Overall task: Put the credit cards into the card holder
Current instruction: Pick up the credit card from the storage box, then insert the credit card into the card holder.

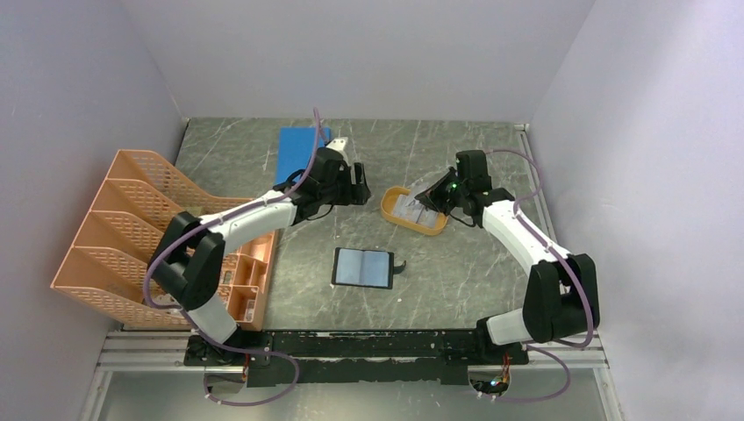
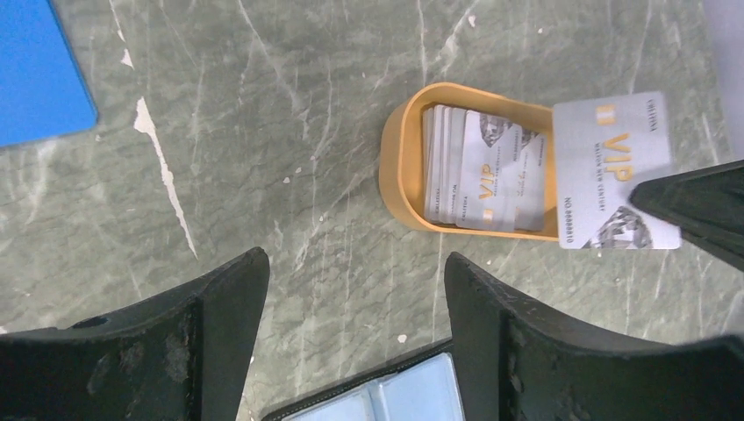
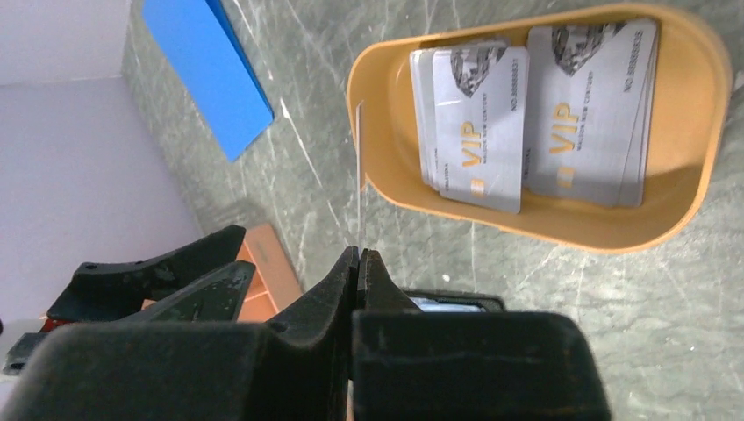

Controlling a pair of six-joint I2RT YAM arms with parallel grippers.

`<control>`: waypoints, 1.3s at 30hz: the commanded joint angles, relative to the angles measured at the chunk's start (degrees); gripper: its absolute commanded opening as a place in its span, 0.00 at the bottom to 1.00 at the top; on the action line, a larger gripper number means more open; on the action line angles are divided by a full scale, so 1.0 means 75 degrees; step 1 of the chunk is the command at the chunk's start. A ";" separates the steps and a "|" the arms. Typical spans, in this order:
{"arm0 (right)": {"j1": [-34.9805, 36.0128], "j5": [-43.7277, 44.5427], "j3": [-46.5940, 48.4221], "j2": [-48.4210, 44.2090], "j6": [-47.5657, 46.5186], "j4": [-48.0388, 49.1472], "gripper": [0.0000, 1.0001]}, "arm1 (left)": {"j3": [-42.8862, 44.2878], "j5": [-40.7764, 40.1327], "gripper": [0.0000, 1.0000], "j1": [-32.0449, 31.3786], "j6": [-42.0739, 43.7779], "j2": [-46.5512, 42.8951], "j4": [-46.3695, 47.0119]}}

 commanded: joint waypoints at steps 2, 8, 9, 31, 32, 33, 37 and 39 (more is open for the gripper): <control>-0.0025 -0.0554 0.0389 -0.0351 0.0064 -0.0269 0.00 | -0.0120 -0.0416 0.78 0.0039 -0.0119 -0.0722 -0.0354; 0.0406 -0.1335 -0.0348 -0.1866 -0.2096 0.0248 0.00 | -0.0825 -0.0271 0.80 0.0033 -0.0044 -0.1848 -0.1231; 0.0526 -0.1460 -0.0580 -0.2218 -0.2388 0.0296 0.00 | -0.1055 -0.0226 0.81 0.0028 -0.0022 -0.2094 -0.1377; 0.2896 -0.1600 -0.4737 -0.1991 -0.0342 0.5350 0.00 | -0.3752 0.0719 0.72 0.0018 -0.1074 -0.2947 -0.0542; 0.2904 -0.1478 -0.4813 -0.1951 -0.0274 0.5381 0.00 | -0.3812 0.0761 0.71 0.0016 -0.1144 -0.2886 -0.0458; 0.2926 -0.1357 -0.4871 -0.1930 -0.0234 0.5388 0.00 | -0.3881 0.0803 0.71 0.0019 -0.1215 -0.2838 -0.0379; 0.2978 -0.1075 -0.5025 -0.1804 -0.0138 0.5520 0.00 | -0.4137 0.0925 0.67 0.0016 -0.1513 -0.2727 -0.0124; 0.3000 -0.1073 -0.5129 -0.1701 -0.0034 0.5751 0.00 | -0.4225 0.0916 0.66 0.0022 -0.1596 -0.2734 -0.0072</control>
